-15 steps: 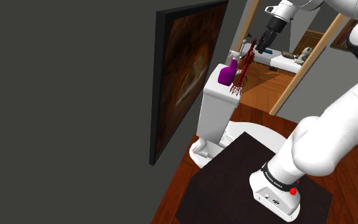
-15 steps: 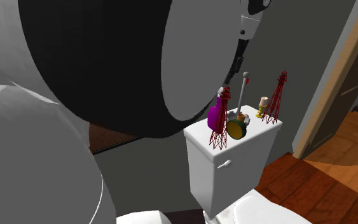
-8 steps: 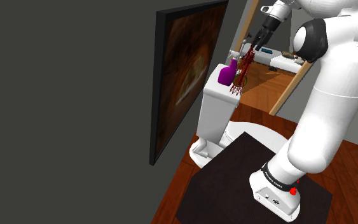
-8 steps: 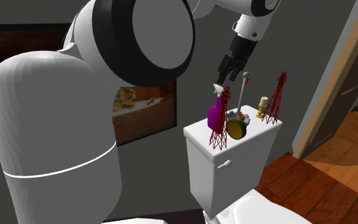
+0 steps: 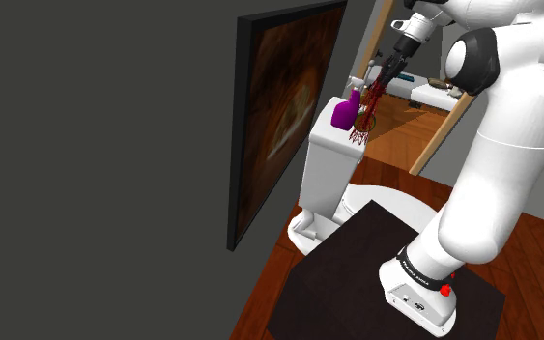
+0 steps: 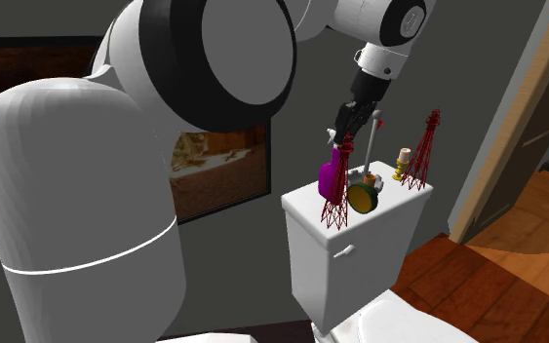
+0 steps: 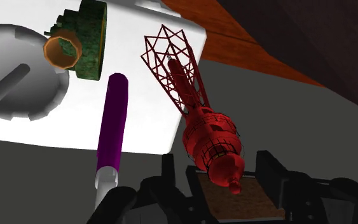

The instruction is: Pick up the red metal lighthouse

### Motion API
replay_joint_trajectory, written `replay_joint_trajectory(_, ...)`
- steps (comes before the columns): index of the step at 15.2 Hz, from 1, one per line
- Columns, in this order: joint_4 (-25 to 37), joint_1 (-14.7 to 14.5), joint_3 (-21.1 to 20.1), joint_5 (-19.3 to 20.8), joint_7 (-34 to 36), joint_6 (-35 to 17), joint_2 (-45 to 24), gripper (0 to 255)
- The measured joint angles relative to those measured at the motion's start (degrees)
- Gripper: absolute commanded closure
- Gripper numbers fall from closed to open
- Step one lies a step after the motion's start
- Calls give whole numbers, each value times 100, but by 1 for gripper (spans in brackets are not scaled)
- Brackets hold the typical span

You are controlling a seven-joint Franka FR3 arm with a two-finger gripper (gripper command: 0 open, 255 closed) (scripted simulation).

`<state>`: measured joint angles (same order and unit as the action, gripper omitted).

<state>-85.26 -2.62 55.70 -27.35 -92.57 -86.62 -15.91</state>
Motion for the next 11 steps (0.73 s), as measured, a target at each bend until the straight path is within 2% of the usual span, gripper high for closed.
replay_joint_trajectory(11,107,38,3,-11,6,94,-15,255)
